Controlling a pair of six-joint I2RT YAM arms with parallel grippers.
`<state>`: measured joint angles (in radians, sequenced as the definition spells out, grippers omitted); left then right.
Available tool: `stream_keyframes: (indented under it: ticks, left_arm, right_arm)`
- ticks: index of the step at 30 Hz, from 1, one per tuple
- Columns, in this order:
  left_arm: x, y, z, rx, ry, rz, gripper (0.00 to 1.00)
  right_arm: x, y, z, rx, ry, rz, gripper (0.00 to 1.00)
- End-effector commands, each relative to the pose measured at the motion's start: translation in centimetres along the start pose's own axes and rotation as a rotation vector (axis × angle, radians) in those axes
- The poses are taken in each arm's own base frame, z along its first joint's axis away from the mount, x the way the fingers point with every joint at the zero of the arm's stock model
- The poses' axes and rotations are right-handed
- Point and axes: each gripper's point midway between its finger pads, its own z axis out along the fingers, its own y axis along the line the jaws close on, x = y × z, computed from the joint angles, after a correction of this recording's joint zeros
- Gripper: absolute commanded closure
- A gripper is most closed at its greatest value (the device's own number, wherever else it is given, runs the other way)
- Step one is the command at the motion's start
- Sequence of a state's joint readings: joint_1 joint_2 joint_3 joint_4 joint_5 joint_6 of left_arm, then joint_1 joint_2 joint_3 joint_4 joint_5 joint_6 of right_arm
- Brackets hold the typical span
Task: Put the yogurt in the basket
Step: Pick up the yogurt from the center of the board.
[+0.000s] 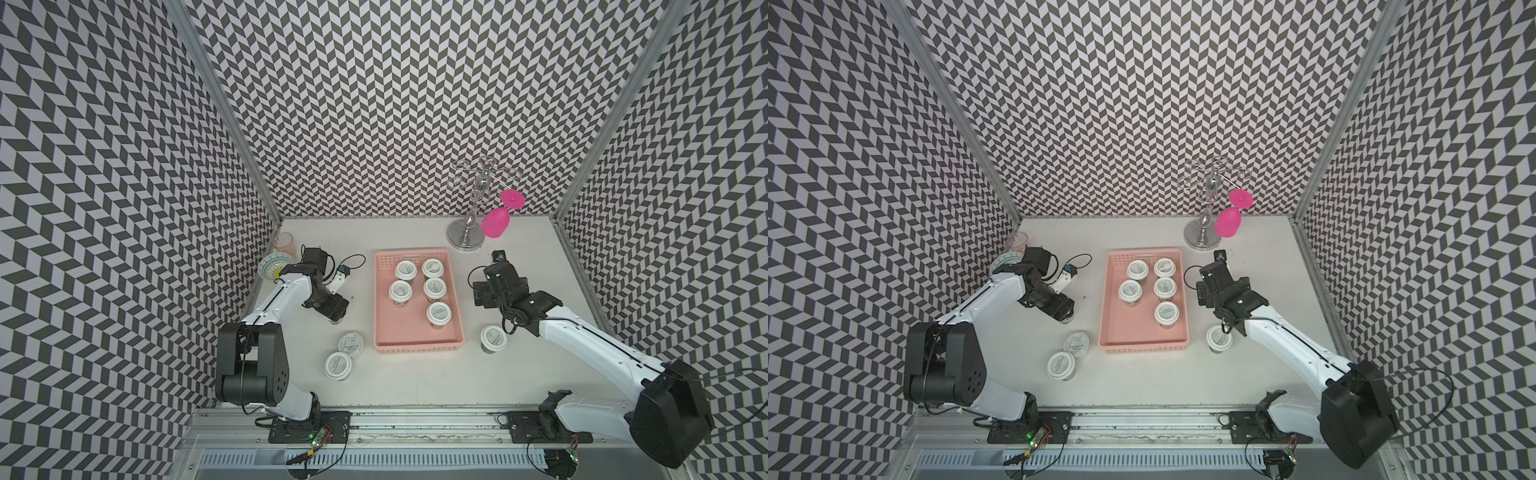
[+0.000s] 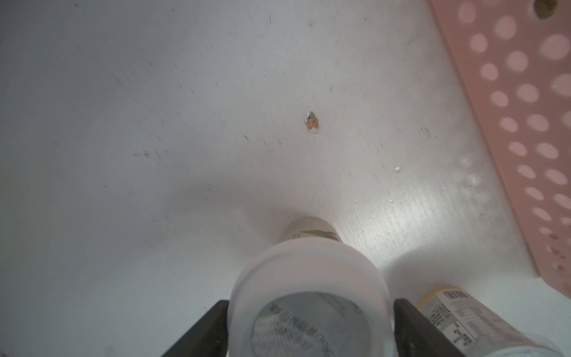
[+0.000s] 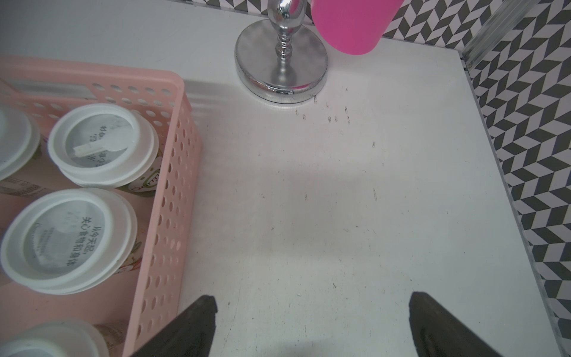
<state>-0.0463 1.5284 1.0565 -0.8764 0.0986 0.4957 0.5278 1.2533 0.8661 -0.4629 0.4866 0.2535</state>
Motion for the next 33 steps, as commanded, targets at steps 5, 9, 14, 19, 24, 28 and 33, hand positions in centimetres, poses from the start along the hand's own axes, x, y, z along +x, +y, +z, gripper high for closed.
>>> stream_keyframes:
  ticks: [5,9,14,19,24,28,33]
  left_arm:
    - [0.19,-0.32,0.40,0.008,0.009,-0.003,0.20]
    - [0.31,-0.37,0.53,0.013,0.015,-0.005,0.22]
    - [0.29,-0.46,0.55,0.015,0.015,-0.003,0.23]
    - [0.25,-0.37,0.47,0.009,0.012,-0.003,0.24]
    - [0.18,-0.41,0.33,0.008,0.011,0.000,0.24]
    - [-0.17,-0.40,-0.03,0.004,0.001,0.001,0.24]
    - [-0.46,-0.45,-0.14,0.002,-0.004,0.008,0.25]
  right_arm:
    - [-0.63,-0.22,0.05,0.012,-0.037,0.016,0.00]
    - [-0.63,-0.20,0.09,0.012,-0.036,0.017,0.01]
    - [-0.59,-0.19,0.08,0.011,-0.035,0.018,0.01]
    - [-0.49,-0.11,0.11,0.008,-0.033,0.017,0.00]
    - [-0.51,-0.16,0.11,0.010,-0.033,0.019,0.00]
    - [-0.46,-0.13,0.12,0.008,-0.033,0.019,0.01]
    - [-0.42,-0.09,0.16,0.008,-0.031,0.017,0.00]
